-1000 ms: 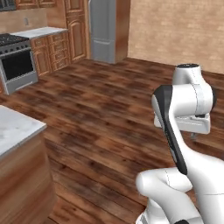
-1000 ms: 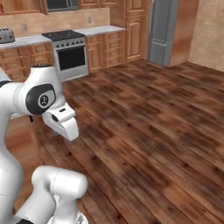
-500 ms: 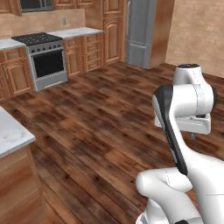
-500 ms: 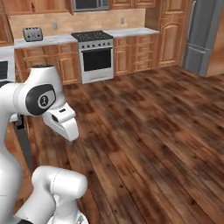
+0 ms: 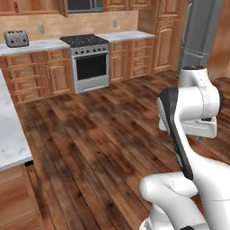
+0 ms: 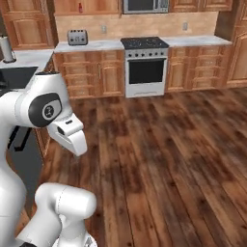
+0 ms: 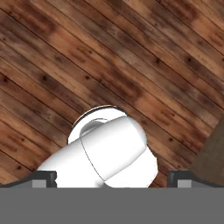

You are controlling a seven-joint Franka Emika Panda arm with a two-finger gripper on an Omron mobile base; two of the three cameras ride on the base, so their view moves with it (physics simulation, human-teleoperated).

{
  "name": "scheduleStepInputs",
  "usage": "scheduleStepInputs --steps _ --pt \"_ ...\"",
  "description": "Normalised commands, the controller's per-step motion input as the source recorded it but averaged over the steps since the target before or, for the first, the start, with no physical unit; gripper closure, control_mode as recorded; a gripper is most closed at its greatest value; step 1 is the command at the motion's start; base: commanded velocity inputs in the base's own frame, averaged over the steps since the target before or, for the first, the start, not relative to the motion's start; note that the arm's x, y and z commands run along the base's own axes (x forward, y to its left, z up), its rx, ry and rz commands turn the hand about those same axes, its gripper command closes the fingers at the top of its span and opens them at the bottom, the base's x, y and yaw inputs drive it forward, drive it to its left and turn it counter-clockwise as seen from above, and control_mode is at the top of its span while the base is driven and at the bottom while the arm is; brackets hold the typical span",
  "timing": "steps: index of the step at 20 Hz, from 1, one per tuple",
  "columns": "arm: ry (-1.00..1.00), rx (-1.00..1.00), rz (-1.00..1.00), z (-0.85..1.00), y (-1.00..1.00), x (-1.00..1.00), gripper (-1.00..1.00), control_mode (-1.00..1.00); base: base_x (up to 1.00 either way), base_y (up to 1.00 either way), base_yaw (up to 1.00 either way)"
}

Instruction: Move the hot dog bun to the plate on the dining table and place the condiment next to that plate. Then navigate to the fridge and take the sausage and place it on the plate as well.

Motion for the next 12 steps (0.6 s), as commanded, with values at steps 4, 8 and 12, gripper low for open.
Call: scheduleStepInputs --steps 4,8,12 --pt "0.0 0.0 0.0 0.0 0.0 0.0 -1.0 1.0 1.0 -0.33 0.52" --pt "0.0 0.0 0.0 0.0 0.0 0.0 -1.0 1.0 1.0 -0.33 0.52" --pt "0.0 0.0 0.0 0.0 0.0 0.0 -1.0 1.0 1.0 -0.4 0.5"
